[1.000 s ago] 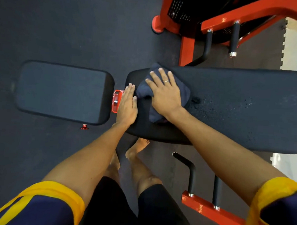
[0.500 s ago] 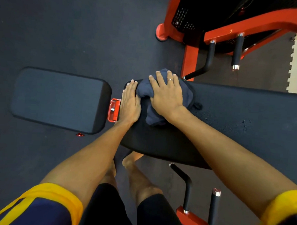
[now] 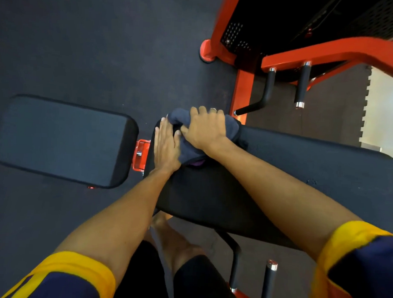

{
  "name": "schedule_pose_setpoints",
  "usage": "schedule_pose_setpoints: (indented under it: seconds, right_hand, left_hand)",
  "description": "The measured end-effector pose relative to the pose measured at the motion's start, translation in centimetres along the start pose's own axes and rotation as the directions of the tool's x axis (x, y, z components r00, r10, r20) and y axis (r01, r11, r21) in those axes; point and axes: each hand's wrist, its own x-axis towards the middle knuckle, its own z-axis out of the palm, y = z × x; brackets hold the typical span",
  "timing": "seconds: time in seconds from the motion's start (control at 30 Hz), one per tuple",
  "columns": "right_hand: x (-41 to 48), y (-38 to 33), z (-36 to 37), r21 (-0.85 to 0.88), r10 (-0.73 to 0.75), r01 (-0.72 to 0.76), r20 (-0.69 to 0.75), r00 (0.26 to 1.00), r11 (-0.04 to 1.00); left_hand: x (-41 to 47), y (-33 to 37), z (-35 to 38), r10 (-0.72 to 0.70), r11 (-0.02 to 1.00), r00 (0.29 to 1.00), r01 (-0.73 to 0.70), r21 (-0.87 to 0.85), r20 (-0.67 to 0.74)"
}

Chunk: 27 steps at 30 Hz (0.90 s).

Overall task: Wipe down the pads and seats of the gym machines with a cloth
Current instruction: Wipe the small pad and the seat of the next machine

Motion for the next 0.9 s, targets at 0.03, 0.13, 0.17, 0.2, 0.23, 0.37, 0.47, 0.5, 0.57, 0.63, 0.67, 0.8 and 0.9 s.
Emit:
schedule_pose_setpoints:
  seconds: [0.03, 0.13, 0.17, 0.2, 0.23, 0.37, 0.47, 0.5, 0.57, 0.63, 0.67, 0.8, 0.9]
  right_hand:
    - [-1.2, 1.0, 0.3, -0.009, -0.006, 0.006, -0.029, 1.000, 1.000]
    - [-5.1, 4.7, 0.7, -0.060, 0.025, -0.035, -0.158, 0.987, 0.998]
    - [-6.0, 5.7, 0.7, -0.082, 0.040, -0.055, -0.178, 0.983, 0.995]
    - [-6.2, 6.3, 0.7, -0.096, 0.055, -0.073, -0.181, 0.982, 0.993]
    - [-6.0, 6.1, 0.8, -0.110, 0.062, -0.083, -0.181, 0.982, 0.991]
    - [-3.7, 1.8, 0.9, -0.113, 0.076, -0.093, -0.142, 0.987, 0.989]
    - [-4.5, 0.6, 2.3, -0.085, 0.026, -0.038, -0.143, 0.989, 0.996]
    - [-5.9, 0.8, 2.8, -0.053, 0.013, -0.023, -0.181, 0.983, 0.998]
    - [-9.7, 0.7, 4.1, 0.011, 0.015, -0.013, -0.260, 0.965, 1.000]
    - [-13.3, 0.3, 5.1, 0.035, 0.045, -0.037, -0.275, 0.960, 0.999]
    - [-14.4, 0.2, 5.4, 0.048, 0.073, -0.062, -0.280, 0.957, 0.997]
    - [-11.9, 1.1, 3.9, 0.130, 0.275, -0.244, -0.341, 0.899, 0.961]
    - [-8.6, 0.3, 3.2, 0.173, 0.398, -0.360, -0.328, 0.857, 0.917]
  left_hand:
    - [-0.3, 0.3, -0.2, 0.028, 1.000, 0.999, -0.029, -0.009, -0.018]
    - [-0.8, 0.8, -0.6, 0.070, 0.997, 0.996, -0.071, -0.016, -0.054]
    - [-0.8, 0.9, -0.6, 0.069, 0.997, 0.996, -0.069, -0.015, -0.052]
    - [-0.7, 1.0, -0.6, 0.061, 0.998, 0.997, -0.062, -0.014, -0.049]
    - [-0.6, 1.1, -0.6, 0.060, 0.998, 0.997, -0.061, -0.009, -0.051]
    - [-0.6, 1.1, -0.7, 0.064, 0.998, 0.997, -0.065, -0.014, -0.051]
    - [-0.6, 0.8, -0.7, 0.077, 0.997, 0.996, -0.077, -0.001, -0.048]
    - [-0.7, 0.8, -0.7, 0.083, 0.997, 0.996, -0.083, 0.002, -0.040]
    - [-0.9, 0.9, -0.7, 0.084, 0.996, 0.996, -0.084, -0.001, -0.040]
    - [-0.9, 1.0, -0.7, 0.092, 0.996, 0.995, -0.092, 0.016, -0.043]
    - [-0.9, 1.0, -0.8, 0.104, 0.994, 0.994, -0.103, 0.031, -0.042]
    - [-0.8, 1.2, -0.9, 0.161, 0.984, 0.987, -0.161, 0.073, 0.004]
    - [-0.9, 1.1, -1.0, 0.231, 0.968, 0.970, -0.237, 0.087, 0.073]
